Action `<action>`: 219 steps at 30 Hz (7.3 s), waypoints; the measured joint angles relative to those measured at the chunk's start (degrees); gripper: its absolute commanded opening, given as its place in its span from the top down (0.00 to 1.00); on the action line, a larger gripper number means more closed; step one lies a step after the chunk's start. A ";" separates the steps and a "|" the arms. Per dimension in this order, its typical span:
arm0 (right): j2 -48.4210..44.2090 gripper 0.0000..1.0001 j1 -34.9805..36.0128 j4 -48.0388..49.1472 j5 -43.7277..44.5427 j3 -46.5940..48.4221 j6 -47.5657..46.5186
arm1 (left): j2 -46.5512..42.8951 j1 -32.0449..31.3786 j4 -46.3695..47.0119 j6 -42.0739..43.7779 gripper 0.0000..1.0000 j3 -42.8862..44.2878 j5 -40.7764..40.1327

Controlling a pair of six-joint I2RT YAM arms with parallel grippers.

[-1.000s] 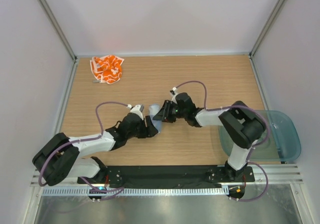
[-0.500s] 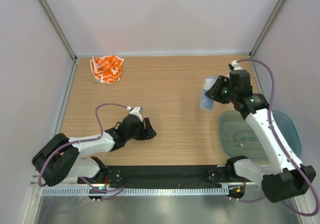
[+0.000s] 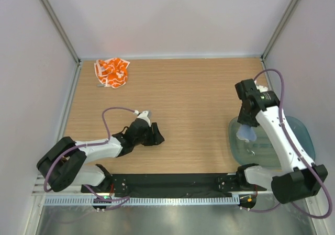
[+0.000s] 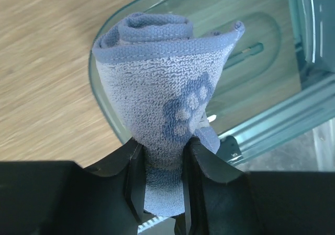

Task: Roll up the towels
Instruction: Place the rolled towel into the container, then move the towel to the center of the board

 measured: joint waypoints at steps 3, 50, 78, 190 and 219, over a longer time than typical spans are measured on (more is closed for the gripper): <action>5.51 0.99 0.02 -0.90 2.73 0.24 0.46 | 0.00 0.00 -0.02 -0.11 0.47 0.00 -0.02; 19.54 0.99 4.28 38.18 -38.75 -19.89 1.36 | -0.85 0.00 -0.68 -0.44 0.48 -0.42 -1.09; 12.44 0.39 4.35 45.27 -28.04 -23.85 5.01 | -0.92 0.00 -0.55 -0.44 0.48 -0.52 -1.11; 23.08 0.42 25.38 29.09 -28.24 -2.05 -4.44 | 49.37 46.10 -36.39 -4.04 1.00 71.78 -5.20; 18.80 0.34 16.11 24.35 -24.76 -0.76 -4.07 | 14.53 12.04 -48.98 -8.46 0.42 49.40 -18.23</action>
